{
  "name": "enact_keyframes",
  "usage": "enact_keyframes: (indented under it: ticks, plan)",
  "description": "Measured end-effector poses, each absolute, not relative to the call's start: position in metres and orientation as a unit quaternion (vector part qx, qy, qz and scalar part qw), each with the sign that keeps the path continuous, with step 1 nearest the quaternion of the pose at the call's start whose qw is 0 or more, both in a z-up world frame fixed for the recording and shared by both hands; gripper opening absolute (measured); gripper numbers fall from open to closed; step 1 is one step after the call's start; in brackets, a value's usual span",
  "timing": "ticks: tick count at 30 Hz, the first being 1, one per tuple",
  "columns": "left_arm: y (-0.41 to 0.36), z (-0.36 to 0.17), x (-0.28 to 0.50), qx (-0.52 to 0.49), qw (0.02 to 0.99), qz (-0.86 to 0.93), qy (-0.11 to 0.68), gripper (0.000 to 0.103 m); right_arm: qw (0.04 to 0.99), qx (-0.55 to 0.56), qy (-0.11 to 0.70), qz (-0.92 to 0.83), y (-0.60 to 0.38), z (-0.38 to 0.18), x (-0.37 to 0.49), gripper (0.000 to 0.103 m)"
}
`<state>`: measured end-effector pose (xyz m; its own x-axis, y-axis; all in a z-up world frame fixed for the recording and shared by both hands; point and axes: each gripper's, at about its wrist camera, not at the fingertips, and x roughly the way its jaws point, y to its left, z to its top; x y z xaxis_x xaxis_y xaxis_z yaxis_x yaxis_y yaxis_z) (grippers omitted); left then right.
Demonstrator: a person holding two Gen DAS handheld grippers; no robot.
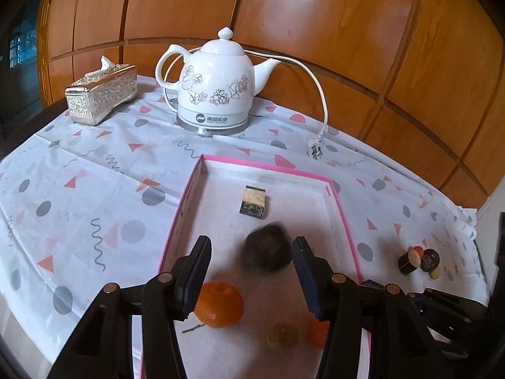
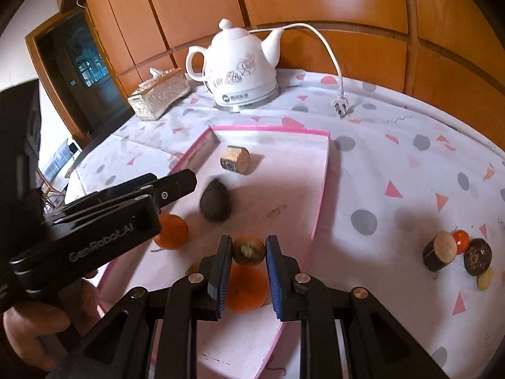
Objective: Organize fruits
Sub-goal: 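Release the beet into the pink tray with the left tool while the right tool drops the carrot there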
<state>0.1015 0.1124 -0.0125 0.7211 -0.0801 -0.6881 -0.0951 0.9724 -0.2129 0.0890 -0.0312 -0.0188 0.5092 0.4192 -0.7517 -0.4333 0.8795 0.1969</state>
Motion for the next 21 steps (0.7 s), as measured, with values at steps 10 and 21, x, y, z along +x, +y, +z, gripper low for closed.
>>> enact_keyframes:
  ticks: [10, 21]
  plan:
    - [0.106, -0.014, 0.082, -0.108, 0.92, 0.015, 0.378, 0.061, 0.87, -0.003, 0.435, 0.235, -0.039, -0.023, 0.077, 0.022]
    - [0.096, -0.01, 0.065, -0.098, 0.921, 0.012, 0.376, 0.068, 0.88, 0.004, 0.426, 0.213, -0.052, -0.018, 0.061, 0.024]
